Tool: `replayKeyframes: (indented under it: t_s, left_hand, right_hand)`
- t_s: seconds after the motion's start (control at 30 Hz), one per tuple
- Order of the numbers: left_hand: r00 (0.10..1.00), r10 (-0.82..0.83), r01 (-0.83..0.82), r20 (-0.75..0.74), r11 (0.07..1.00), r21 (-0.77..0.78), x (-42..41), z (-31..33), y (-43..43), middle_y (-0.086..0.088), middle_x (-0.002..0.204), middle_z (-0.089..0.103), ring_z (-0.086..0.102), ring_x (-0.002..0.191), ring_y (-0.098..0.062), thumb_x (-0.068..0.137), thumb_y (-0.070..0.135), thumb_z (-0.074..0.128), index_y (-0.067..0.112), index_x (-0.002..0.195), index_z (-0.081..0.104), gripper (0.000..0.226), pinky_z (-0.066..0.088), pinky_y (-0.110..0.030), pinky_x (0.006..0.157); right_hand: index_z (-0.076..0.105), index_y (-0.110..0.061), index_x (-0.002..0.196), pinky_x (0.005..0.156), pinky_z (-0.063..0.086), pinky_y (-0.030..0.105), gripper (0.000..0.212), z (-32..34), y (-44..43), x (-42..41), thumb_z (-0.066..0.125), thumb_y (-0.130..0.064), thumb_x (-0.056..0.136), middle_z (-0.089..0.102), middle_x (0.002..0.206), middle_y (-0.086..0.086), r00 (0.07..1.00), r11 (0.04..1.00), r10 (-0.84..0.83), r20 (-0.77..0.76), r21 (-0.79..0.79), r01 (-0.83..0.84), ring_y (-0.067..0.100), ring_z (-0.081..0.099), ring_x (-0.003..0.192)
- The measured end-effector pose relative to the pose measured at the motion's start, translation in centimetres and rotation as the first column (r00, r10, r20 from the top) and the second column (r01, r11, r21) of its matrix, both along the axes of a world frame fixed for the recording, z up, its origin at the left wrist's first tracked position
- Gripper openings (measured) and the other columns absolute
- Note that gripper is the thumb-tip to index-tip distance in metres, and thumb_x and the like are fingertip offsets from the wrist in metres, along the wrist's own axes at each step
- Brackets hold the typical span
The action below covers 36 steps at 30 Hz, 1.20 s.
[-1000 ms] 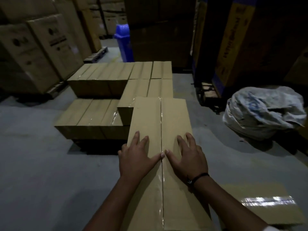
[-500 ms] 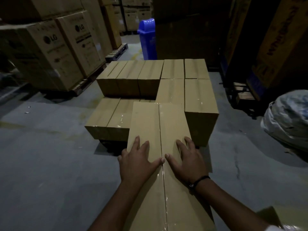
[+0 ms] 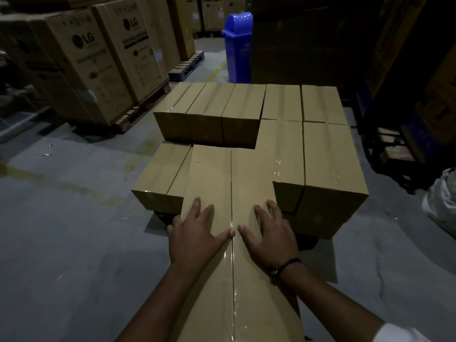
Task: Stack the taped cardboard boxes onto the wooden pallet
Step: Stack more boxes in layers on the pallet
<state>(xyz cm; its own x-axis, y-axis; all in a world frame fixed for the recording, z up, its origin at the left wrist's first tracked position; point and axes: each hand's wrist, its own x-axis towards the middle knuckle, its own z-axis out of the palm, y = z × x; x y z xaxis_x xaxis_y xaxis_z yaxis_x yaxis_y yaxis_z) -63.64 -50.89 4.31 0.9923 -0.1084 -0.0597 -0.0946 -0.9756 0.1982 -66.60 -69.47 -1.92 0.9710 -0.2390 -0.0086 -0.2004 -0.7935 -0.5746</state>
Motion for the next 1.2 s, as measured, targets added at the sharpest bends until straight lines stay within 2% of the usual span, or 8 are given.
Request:
replayKeyframes:
  t_s: [0.2, 0.4, 0.5, 0.73, 0.87, 1.07, 1.2]
  left_hand:
    - [0.996, 0.078, -0.076, -0.042, 0.997, 0.027, 11.3, 0.7, -1.3, 0.010, 0.169, 0.013, 0.035, 0.142, -0.041, 0.076, 0.087, 0.053, 0.040, 0.151, 0.040, 0.089, 0.033, -0.056, 0.112]
    - [0.996, 0.088, -0.087, -0.024, 0.996, 0.030, 21.6, 1.1, -3.6, 0.011, 0.169, 0.014, 0.034, 0.144, -0.041, 0.075, 0.087, 0.055, 0.041, 0.151, 0.042, 0.089, 0.032, -0.055, 0.113]
    - [0.996, 0.089, -0.090, -0.023, 0.996, -0.021, 25.9, 0.5, -4.3, 0.009, 0.168, 0.019, 0.037, 0.143, -0.040, 0.073, 0.087, 0.057, 0.038, 0.148, 0.046, 0.090, 0.032, -0.055, 0.113]
    - [0.997, 0.002, -0.002, -0.082, 1.000, -0.007, 36.2, -1.6, -5.2, 0.008, 0.170, 0.013, 0.036, 0.142, -0.043, 0.075, 0.086, 0.056, 0.038, 0.152, 0.040, 0.092, 0.034, -0.055, 0.111]
    - [0.989, -0.066, 0.059, -0.130, 0.997, -0.058, 42.2, -3.8, -4.3, 0.007, 0.170, 0.011, 0.035, 0.143, -0.042, 0.075, 0.087, 0.055, 0.038, 0.152, 0.039, 0.093, 0.033, -0.055, 0.111]
    - [0.948, -0.220, 0.211, -0.228, 0.975, -0.066, 50.3, -7.0, -2.3, 0.006, 0.171, 0.001, 0.028, 0.145, -0.046, 0.074, 0.087, 0.056, 0.039, 0.155, 0.030, 0.098, 0.031, -0.055, 0.114]
    - [0.918, -0.297, 0.284, -0.263, 0.955, -0.085, 54.8, -9.2, -2.0, 0.005, 0.171, 0.003, 0.030, 0.144, -0.048, 0.072, 0.087, 0.057, 0.039, 0.156, 0.030, 0.101, 0.033, -0.057, 0.112]
  right_hand:
    - [0.032, -0.039, 0.152, 0.108, 0.044, 0.045, 0.077, -0.7, -0.9, 12.1, 0.041, -0.078, 0.087, 0.010, 0.166, -0.007, 0.999, 0.999, 0.048, -0.020, 0.014, -0.047, 0.027, 0.036, 0.141]
    - [0.027, -0.038, 0.154, 0.109, 0.042, 0.042, 0.074, -0.1, -3.3, 22.4, 0.037, -0.076, 0.091, 0.009, 0.166, -0.005, 0.995, 0.996, 0.092, -0.023, 0.003, -0.092, 0.028, 0.035, 0.141]
    - [0.029, -0.037, 0.153, 0.109, 0.043, 0.044, 0.073, -0.2, -4.2, 26.5, 0.039, -0.074, 0.091, 0.011, 0.166, -0.004, 0.996, 0.996, 0.087, -0.017, -0.003, -0.087, 0.028, 0.038, 0.138]
    - [0.033, -0.036, 0.152, 0.107, 0.044, 0.044, 0.072, -2.2, -5.1, 35.4, 0.040, -0.074, 0.091, 0.015, 0.165, -0.003, 0.999, 0.999, 0.020, -0.030, -0.025, -0.020, 0.028, 0.041, 0.136]
    - [0.032, -0.037, 0.152, 0.107, 0.044, 0.043, 0.074, -3.6, -4.5, 40.4, 0.041, -0.075, 0.090, 0.014, 0.165, -0.005, 0.997, 0.999, -0.033, -0.069, -0.042, 0.030, 0.027, 0.041, 0.136]
    - [0.035, -0.039, 0.150, 0.107, 0.044, 0.043, 0.075, -5.3, -3.3, 46.9, 0.044, -0.077, 0.085, 0.014, 0.164, -0.011, 0.984, 0.992, -0.124, -0.127, -0.055, 0.118, 0.023, 0.041, 0.136]
    - [0.036, -0.038, 0.149, 0.104, 0.046, 0.043, 0.076, -6.4, -2.8, 49.8, 0.047, -0.076, 0.084, 0.015, 0.163, -0.010, 0.973, 0.985, -0.166, -0.158, -0.080, 0.155, 0.023, 0.044, 0.133]
